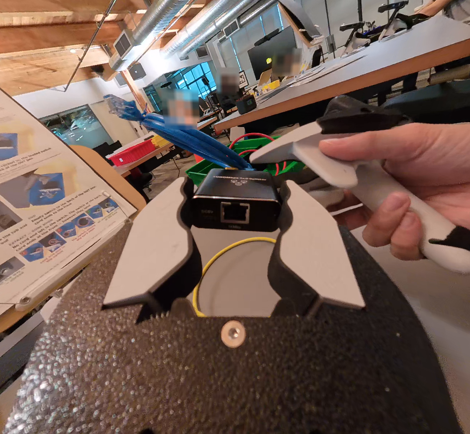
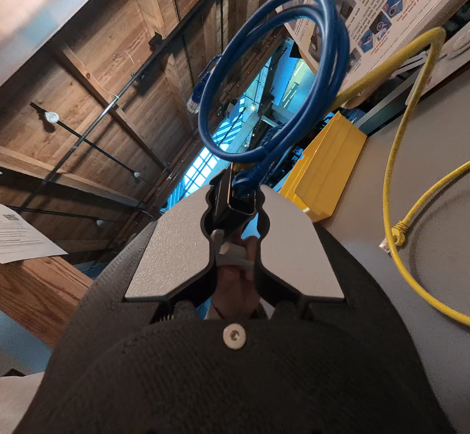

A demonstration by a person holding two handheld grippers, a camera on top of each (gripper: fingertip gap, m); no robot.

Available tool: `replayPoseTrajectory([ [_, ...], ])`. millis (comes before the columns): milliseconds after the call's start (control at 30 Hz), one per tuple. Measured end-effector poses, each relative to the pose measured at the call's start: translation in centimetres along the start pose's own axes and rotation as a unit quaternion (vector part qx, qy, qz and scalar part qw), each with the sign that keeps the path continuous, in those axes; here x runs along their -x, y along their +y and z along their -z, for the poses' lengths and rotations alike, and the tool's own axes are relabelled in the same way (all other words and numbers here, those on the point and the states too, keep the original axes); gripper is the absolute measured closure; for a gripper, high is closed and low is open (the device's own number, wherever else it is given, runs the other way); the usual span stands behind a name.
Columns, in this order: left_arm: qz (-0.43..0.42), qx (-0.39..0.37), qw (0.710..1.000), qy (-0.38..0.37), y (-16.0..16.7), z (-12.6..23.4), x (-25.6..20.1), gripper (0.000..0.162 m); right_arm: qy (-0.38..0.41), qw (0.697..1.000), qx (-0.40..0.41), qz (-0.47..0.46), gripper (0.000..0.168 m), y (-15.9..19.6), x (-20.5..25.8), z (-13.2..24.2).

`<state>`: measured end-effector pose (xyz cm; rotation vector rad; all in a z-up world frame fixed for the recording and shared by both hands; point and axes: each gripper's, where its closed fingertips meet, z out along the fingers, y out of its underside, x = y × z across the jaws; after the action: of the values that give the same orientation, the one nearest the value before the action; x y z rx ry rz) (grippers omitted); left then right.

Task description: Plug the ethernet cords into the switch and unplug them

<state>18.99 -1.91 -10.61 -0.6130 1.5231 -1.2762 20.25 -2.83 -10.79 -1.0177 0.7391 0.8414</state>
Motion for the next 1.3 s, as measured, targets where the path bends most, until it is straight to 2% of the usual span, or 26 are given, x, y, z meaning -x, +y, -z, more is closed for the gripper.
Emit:
replayPoseTrajectory([
  [67,-0.003,-0.009,1.0,0.006,-0.4,0.1,-0.1,0.097,-0.01,1.0,0.0,-0.019,0.148,0.0,-0.1,0.0],
  [267,0.003,-0.03,0.999,0.02,-0.6,0.6,0.0,0.098,-0.06,0.997,-0.017,-0.042,0.154,-0.1,0.9,0.0],
  [333,0.001,-0.034,0.999,0.024,-0.7,0.8,0.0,0.098,-0.07,0.997,-0.006,-0.015,0.154,0.1,1.3,0.0],
  [433,-0.005,-0.01,1.0,0.023,-0.1,0.8,-0.1,0.098,-0.057,0.997,-0.012,0.048,0.155,0.0,1.7,0.1],
  [567,-0.015,0.05,0.999,0.009,0.9,0.1,-0.2,0.091,-0.044,0.997,-0.028,0.049,0.155,-0.6,1.3,0.4],
  [633,-0.025,0.079,0.997,0.003,1.2,-0.1,-0.2,0.097,-0.038,0.998,-0.034,0.038,0.155,-0.8,0.9,0.5],
  [833,-0.009,0.162,0.986,0.024,2.6,-0.6,-0.7,0.098,-0.003,0.996,-0.042,0.084,0.155,-1.2,0.5,0.9],
  [1000,0.04,0.181,0.981,0.058,2.8,-1.0,-1.5,0.082,-0.015,0.996,-0.05,0.072,0.155,-1.3,0.9,0.9],
  [1167,0.026,0.18,0.982,0.045,2.9,-1.5,-1.9,0.08,-0.001,0.997,-0.072,0.04,0.156,-1.5,0.1,1.3],
  [1300,0.035,0.173,0.984,0.022,2.9,-1.7,-2.3,0.078,-0.011,0.996,-0.072,0.048,0.155,-1.6,0.7,1.2],
])
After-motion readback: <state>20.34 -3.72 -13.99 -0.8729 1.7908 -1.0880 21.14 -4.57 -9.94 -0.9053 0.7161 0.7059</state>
